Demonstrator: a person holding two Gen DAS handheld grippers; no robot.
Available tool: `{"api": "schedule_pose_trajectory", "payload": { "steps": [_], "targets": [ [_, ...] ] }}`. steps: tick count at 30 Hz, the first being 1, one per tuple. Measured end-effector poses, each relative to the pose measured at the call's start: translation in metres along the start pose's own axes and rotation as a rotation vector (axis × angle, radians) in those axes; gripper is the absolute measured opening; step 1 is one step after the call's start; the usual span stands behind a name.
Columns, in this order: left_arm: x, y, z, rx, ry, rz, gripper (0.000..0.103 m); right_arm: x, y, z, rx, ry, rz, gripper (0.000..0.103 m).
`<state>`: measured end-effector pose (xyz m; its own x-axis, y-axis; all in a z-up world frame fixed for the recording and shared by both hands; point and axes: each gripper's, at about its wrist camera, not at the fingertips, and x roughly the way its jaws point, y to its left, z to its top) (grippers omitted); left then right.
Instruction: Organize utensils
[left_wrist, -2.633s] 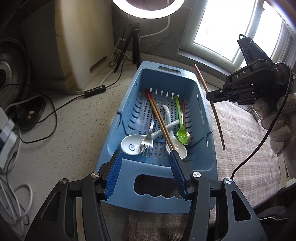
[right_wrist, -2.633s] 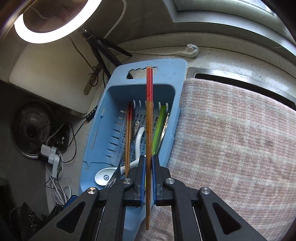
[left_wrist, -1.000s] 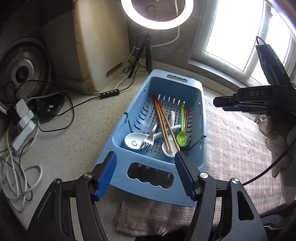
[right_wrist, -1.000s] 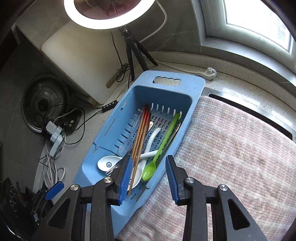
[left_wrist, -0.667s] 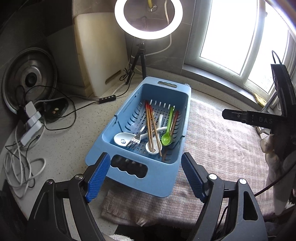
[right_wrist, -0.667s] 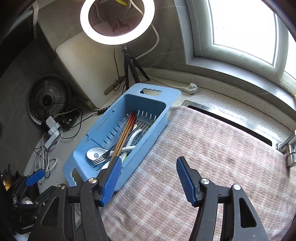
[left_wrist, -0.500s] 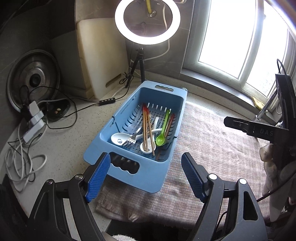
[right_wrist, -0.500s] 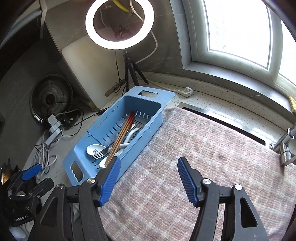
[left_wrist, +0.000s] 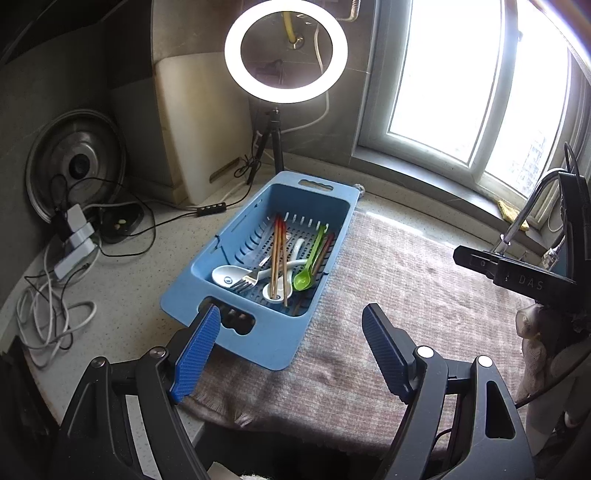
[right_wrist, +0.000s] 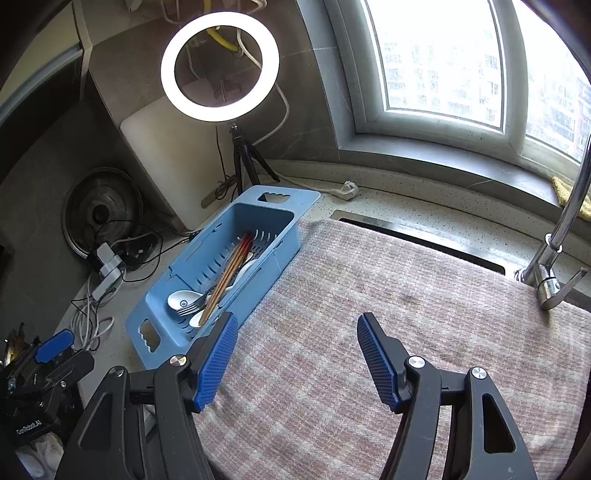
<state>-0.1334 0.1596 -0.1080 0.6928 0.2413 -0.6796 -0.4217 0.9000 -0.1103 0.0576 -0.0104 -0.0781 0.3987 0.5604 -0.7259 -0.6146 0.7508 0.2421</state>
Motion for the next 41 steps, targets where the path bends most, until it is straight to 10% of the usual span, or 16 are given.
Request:
{"api": "schedule_pose_trajectory", "payload": {
  "steps": [41],
  "targets": [
    [-0.004, 0.005, 0.01, -0.042, -0.057, 0.046, 0.079, 0.013, 0.007, 0.009, 0.0, 0.026, 0.017, 0.064]
  ]
}}
